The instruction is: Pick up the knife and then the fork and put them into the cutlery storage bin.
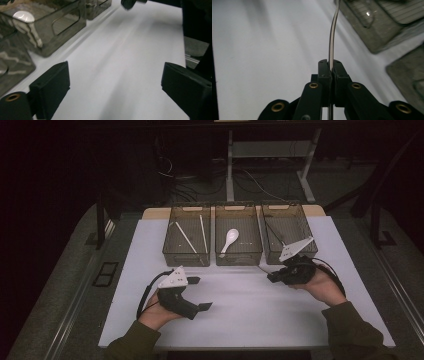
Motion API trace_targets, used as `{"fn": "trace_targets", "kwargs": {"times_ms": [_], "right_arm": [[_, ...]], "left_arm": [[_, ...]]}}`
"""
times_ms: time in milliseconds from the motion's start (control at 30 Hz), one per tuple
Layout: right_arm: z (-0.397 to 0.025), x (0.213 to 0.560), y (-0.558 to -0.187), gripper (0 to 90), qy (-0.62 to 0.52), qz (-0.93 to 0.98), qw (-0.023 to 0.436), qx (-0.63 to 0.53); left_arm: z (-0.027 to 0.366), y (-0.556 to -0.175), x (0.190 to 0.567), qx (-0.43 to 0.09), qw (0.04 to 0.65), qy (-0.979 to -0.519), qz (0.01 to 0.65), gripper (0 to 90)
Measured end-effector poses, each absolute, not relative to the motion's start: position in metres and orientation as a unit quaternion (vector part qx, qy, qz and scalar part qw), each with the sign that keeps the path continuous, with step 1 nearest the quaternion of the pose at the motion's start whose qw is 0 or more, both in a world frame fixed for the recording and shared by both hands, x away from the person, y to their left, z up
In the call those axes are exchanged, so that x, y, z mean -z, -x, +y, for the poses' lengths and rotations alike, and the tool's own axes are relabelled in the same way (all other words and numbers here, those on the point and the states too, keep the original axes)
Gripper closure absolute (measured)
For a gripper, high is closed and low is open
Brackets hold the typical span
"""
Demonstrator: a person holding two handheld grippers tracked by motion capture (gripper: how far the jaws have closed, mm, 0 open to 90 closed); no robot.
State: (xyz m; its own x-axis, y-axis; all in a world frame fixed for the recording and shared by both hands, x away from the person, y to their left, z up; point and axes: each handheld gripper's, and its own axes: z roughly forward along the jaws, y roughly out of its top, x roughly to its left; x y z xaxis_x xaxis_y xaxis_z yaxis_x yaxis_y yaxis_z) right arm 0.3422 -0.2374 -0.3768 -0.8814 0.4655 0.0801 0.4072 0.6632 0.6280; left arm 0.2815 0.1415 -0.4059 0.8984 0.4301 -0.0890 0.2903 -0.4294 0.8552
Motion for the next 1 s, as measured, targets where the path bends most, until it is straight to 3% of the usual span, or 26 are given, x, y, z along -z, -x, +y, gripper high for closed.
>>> {"fn": "trace_targets", "kwargs": {"times_ms": [233, 1000], "right_arm": [[-0.254, 0.365, -0.36, 86.7, -0.275, 0.893, 0.059, -0.351], [-0.299, 0.341, -0.437, 86.6, -0.405, 0.836, 0.107, -0.354]], "left_arm": [[0.151, -0.28, 0.415, -0.088, 0.488, -0.833, 0.245, 0.0], [0.156, -0.275, 0.426, -0.08, 0.477, -0.838, 0.252, 0.0]]}}
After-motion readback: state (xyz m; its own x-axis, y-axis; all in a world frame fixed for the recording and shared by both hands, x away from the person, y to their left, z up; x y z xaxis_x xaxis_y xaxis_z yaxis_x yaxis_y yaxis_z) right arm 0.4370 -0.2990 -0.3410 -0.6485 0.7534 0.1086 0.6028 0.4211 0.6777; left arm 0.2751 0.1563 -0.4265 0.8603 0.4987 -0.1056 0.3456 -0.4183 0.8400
